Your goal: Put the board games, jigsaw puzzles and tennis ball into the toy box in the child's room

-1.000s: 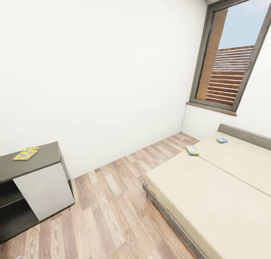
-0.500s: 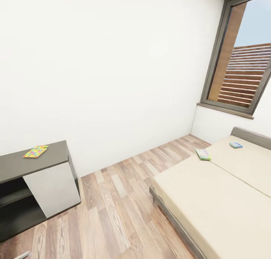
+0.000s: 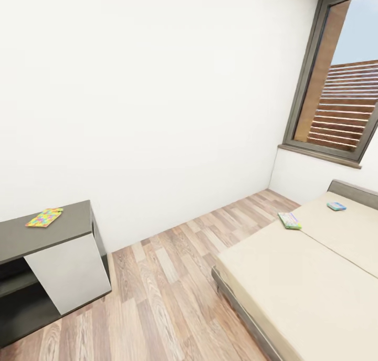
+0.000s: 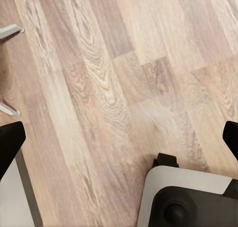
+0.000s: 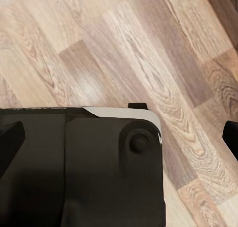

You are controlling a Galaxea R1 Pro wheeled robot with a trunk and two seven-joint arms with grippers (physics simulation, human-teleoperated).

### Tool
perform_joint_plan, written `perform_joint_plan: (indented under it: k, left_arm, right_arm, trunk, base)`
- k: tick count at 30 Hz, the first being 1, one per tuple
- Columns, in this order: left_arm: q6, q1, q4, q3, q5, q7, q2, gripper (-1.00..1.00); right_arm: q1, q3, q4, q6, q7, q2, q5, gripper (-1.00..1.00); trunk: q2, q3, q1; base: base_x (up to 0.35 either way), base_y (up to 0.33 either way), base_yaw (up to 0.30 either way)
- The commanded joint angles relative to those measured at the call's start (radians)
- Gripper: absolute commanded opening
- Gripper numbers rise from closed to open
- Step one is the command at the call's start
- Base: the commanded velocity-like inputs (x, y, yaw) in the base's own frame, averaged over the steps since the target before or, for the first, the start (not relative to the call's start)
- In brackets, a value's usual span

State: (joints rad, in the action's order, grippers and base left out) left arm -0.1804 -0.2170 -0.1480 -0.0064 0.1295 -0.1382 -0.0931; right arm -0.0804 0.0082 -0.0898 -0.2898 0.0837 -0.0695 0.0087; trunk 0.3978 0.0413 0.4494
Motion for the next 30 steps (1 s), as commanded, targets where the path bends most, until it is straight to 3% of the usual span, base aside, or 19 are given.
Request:
perform_joint_plan:
  k: [1, 12, 22, 25, 27, 30]
  left_arm:
    - [-0.004, -0.001, 0.001, -0.001, 0.009, 0.0, 0.0, 1.0]
    - [-0.004, -0.001, 0.004, -0.001, 0.008, 0.0, 0.001, 1.0]
    - [-0.003, -0.001, 0.004, -0.017, 0.005, 0.007, 0.001, 1.0]
    - [0.001, -0.001, -0.004, -0.039, 0.004, 0.053, 0.0, 1.0]
    - [0.017, -0.002, -0.017, -0.057, 0.005, 0.165, -0.003, 1.0]
    - [0.117, -0.012, -0.08, -0.065, 0.006, 0.325, -0.012, 1.0]
  right_arm:
    - [-0.001, 0.001, 0.001, -0.003, 0.004, -0.001, 0.001, 1.0]
    - [-0.001, -0.001, 0.001, -0.003, 0.009, -0.005, 0.0, 1.0]
    - [-0.001, -0.001, -0.008, -0.005, 0.007, -0.004, -0.001, 1.0]
    - [-0.003, -0.003, -0.014, -0.002, 0.003, -0.006, -0.002, 1.0]
    - [-0.01, -0.003, -0.045, 0.01, 0.001, -0.015, -0.002, 1.0]
    - [-0.017, -0.004, -0.143, 0.098, -0.001, -0.024, -0.002, 1.0]
  trunk:
    - [0.002, 0.002, 0.001]
    - [0.002, 0.002, 0.001]
    - [0.002, 0.002, 0.001]
    - [0.002, 0.002, 0.001]
    - [0.002, 0.002, 0.001]
    - [0.002, 0.002, 0.001]
  base:
    - [0.018, 0.019, 0.0]
    - [0.004, 0.004, 0.178]
    - [0.0, 0.0, 0.03]
    - [0.0, 0.0, 0.003]
    - [0.0, 0.0, 0.001]
    - [0.0, 0.0, 0.0]
